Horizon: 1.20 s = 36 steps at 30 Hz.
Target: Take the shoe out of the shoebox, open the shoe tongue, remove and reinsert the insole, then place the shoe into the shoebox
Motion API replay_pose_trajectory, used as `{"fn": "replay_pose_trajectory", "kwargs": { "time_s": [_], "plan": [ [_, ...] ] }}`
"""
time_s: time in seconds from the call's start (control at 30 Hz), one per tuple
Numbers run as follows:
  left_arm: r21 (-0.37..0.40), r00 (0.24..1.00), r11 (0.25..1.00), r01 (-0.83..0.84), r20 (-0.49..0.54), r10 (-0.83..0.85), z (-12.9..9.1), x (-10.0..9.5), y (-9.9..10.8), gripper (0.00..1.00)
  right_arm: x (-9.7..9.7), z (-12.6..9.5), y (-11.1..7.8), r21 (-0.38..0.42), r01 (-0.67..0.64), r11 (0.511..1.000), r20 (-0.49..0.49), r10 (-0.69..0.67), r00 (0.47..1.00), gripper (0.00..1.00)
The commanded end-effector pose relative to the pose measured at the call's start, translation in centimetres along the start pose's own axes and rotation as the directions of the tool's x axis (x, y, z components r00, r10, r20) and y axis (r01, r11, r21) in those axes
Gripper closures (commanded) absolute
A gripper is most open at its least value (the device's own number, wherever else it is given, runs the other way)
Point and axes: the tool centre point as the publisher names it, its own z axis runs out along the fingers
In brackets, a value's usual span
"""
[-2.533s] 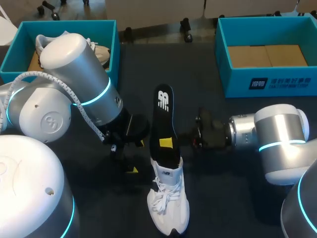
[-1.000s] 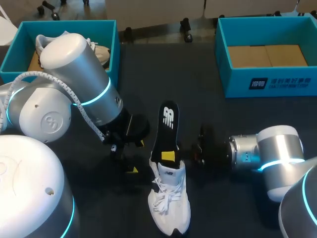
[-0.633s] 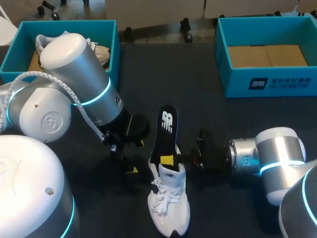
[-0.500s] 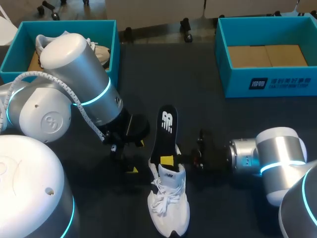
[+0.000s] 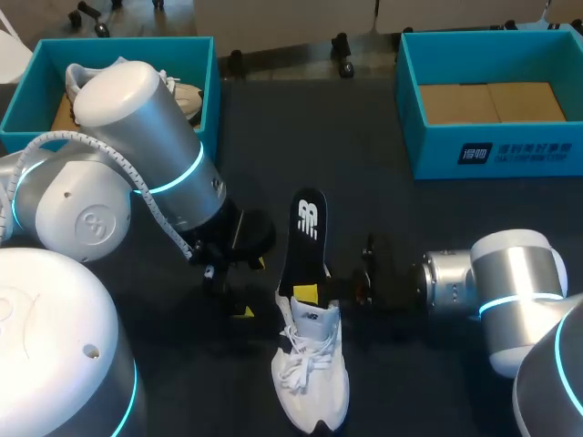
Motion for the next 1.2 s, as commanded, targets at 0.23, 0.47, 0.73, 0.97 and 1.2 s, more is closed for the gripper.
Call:
{"fn": "replay_pose_trajectory", "kwargs": {
  "time_s": [0.23, 0.47, 0.73, 0.97, 1.2],
  "plan": [
    [0.000, 1.000, 1.000, 0.000, 0.001, 0.000, 0.1, 0.0, 0.0, 0.00, 0.2, 0.0, 1.6, 0.016, 0.022, 1.000, 0.018, -0.022, 1.000, 0.65],
    [0.000, 1.000, 1.000, 0.000, 0.001, 0.000, 0.1, 0.0, 0.0, 0.00, 0.2, -0.2, 2.8, 0.021, 0.036, 0.999, 0.046, -0.037, 0.998, 0.68],
    [0.000, 1.000, 1.000, 0.000, 0.001, 0.000, 0.1, 0.0, 0.0, 0.00, -0.4, -0.5, 3.9, 0.008, 0.030, 1.000, 0.064, -0.030, 0.997, 0.83],
    [0.000, 1.000, 1.000, 0.000, 0.001, 0.000, 0.1, 0.0, 0.0, 0.00, -1.0, -0.5, 3.9, 0.000, -0.015, 1.000, 0.083, 0.015, 0.996, 1.00],
    [0.000, 1.000, 1.000, 0.000, 0.001, 0.000, 0.1, 0.0, 0.0, 0.00, -1.5, -0.4, 2.2, 0.002, -0.083, 0.997, 0.069, 0.082, 0.994, 1.00]
  ]
}}
